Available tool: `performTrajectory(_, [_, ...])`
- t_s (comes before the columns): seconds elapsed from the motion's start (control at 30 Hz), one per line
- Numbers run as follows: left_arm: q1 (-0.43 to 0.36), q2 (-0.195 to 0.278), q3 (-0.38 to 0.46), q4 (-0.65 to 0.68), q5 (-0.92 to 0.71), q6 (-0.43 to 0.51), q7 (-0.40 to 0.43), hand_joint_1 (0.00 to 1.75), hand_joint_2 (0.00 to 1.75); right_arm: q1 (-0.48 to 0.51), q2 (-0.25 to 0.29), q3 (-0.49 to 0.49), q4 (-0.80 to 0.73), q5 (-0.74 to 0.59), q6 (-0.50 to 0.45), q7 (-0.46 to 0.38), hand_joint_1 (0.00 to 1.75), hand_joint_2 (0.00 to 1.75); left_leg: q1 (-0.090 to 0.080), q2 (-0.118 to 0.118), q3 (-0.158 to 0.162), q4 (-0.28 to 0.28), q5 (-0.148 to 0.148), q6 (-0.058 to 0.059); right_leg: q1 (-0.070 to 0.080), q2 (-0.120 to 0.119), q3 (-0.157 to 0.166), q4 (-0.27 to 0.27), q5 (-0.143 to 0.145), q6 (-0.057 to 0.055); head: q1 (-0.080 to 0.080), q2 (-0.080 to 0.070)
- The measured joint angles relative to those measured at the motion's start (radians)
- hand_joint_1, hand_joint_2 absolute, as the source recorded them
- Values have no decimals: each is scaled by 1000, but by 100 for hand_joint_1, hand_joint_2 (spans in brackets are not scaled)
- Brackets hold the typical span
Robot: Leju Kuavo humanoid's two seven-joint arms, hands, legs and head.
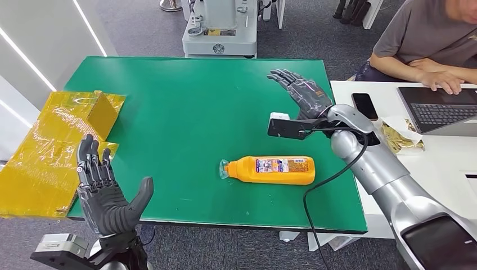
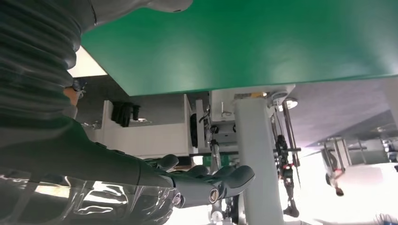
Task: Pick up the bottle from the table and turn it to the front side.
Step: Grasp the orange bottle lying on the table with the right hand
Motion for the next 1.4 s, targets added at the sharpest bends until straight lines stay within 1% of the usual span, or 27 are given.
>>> performTrajectory(0.23, [-7,-6,15,0,0,-54,13,0,175,-141,-14,109,87,-95,222,-47,0,175,0,0,0,0,0,0,0,0,0,0,0,0,0,0])
performTrajectory(0.3, [-10,-6,20,0,0,-65,13,0,175,-171,-17,148,109,-119,256,-55,0,175,0,0,0,0,0,0,0,0,0,0,0,0,0,0])
performTrajectory(0.4, [-19,-8,28,3,0,-73,13,0,175,-204,-18,207,143,-142,280,-69,0,175,0,0,0,0,0,0,0,0,0,0,0,0,0,0])
performTrajectory(0.57, [-29,-11,35,4,5,-96,17,0,175,-211,-17,302,198,-164,266,-115,0,175,0,0,0,0,0,0,0,0,0,0,0,0,0,0])
performTrajectory(0.8, [-29,-13,41,4,5,-114,19,0,175,-150,-13,390,256,-165,216,-142,0,175,0,0,0,0,0,0,0,0,0,0,0,0,0,0])
performTrajectory(1.1, [-30,-12,54,8,8,-119,19,0,175,-61,-25,428,287,-165,170,-145,0,175,0,0,0,0,0,0,0,0,0,0,0,0,0,0])
performTrajectory(1.4, [-32,-13,55,8,8,-119,19,0,175,-42,-22,442,313,-164,163,-147,0,175,0,0,0,0,0,0,0,0,0,0,0,0,0,0])
